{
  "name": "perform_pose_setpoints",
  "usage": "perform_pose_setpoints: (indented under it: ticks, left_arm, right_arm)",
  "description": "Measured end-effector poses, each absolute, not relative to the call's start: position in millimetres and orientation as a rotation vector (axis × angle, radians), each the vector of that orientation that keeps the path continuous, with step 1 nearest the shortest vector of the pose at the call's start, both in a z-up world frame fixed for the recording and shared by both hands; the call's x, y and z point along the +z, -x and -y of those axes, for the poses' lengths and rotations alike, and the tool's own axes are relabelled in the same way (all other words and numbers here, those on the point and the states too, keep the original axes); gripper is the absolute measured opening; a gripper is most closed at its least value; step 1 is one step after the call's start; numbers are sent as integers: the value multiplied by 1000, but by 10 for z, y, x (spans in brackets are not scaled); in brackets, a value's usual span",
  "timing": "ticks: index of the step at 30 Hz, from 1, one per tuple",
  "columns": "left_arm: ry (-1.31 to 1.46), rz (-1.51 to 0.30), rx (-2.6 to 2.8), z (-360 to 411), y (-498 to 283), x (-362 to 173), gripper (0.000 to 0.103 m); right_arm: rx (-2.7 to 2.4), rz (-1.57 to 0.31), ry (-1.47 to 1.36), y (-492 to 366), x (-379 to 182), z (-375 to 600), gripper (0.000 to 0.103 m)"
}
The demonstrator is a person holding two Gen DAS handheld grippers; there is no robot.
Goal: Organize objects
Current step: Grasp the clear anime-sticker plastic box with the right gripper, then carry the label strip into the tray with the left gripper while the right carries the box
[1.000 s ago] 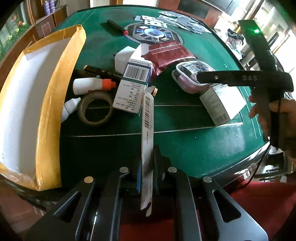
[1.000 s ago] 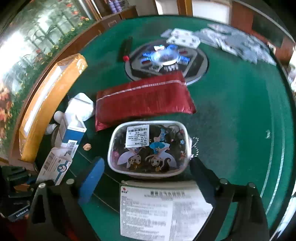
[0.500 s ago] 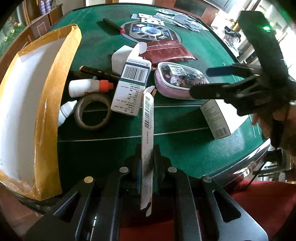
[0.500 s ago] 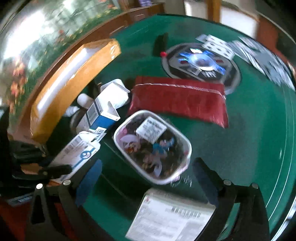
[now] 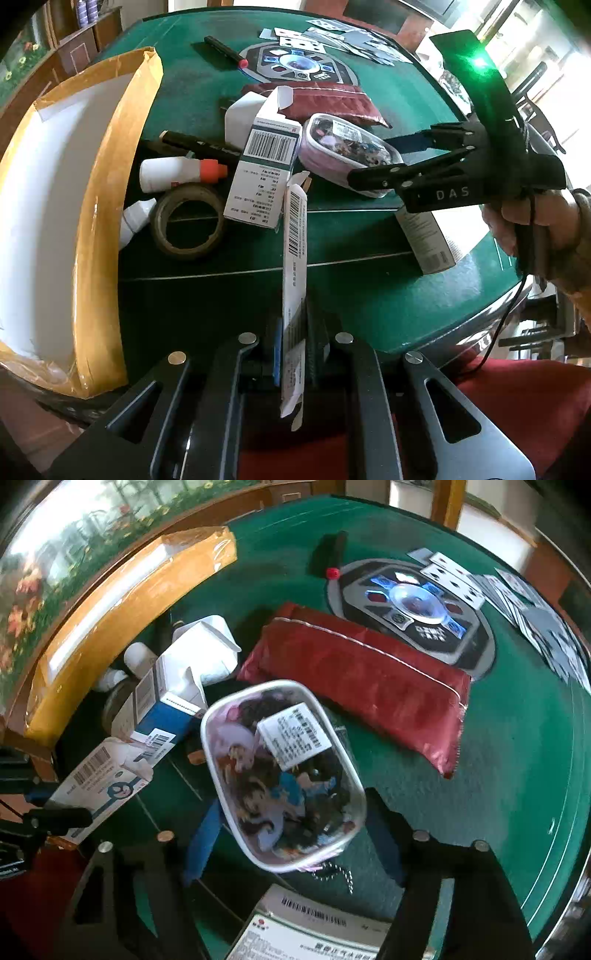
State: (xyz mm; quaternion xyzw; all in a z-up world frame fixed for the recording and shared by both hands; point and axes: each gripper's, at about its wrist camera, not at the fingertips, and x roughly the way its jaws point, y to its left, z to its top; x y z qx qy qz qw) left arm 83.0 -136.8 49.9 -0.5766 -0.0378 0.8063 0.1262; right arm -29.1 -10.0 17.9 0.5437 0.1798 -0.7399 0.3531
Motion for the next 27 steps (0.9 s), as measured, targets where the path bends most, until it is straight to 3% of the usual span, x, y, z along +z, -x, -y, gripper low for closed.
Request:
perform_pose_setpoints:
  ticks: [12, 27]
  left_arm:
    - [1655, 140, 2335, 1397, -701, 618, 10]
    - [1582, 224, 2399, 1582, -651, 891, 10]
  right_arm:
    - [-2001, -240, -1407, 235, 442, -76, 71]
    - [-2078, -184, -1367, 172, 686, -173, 71]
